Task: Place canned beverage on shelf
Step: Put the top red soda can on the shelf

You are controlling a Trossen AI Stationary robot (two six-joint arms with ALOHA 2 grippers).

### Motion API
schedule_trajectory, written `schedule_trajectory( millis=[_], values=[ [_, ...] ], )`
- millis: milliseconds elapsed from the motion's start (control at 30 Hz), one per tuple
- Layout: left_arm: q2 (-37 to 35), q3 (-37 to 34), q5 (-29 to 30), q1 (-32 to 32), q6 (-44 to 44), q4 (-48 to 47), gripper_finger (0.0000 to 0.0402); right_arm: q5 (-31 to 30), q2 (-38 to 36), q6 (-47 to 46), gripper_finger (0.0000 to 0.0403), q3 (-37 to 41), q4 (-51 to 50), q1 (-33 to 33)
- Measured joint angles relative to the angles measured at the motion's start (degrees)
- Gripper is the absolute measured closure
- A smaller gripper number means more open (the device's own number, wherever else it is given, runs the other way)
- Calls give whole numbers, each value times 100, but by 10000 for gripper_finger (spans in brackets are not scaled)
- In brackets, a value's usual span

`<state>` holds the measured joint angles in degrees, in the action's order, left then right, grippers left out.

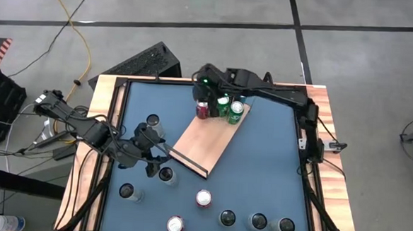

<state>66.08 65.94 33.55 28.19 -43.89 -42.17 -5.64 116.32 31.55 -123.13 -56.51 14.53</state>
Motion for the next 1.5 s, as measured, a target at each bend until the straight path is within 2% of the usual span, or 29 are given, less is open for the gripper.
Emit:
schedule_trajectory(
  millis=[100, 233, 500, 767, 1033, 1500],
  values=[
    [2, -203, 38, 47, -81, 332, 72, 212, 295, 36, 403, -20, 368, 107],
    [2, -321, 20, 78, -299, 612, 72, 361, 651, 45, 403, -360, 334, 193],
    [0, -327, 29, 122, -491, 616, 72, 398, 1233, 248, 403, -1061, -327, 255],
    [0, -327, 141, 122, -407, 614, 72, 337, 1252, 339, 403, -1085, -666, 291],
    [0, -327, 165, 121, -381, 656, 72, 118, 1251, 446, 403, -1085, -588, 321],
    [0, -327, 136, 148, -386, 749, 72, 93, 1243, 648, 403, -1085, -445, 406]
  ],
)
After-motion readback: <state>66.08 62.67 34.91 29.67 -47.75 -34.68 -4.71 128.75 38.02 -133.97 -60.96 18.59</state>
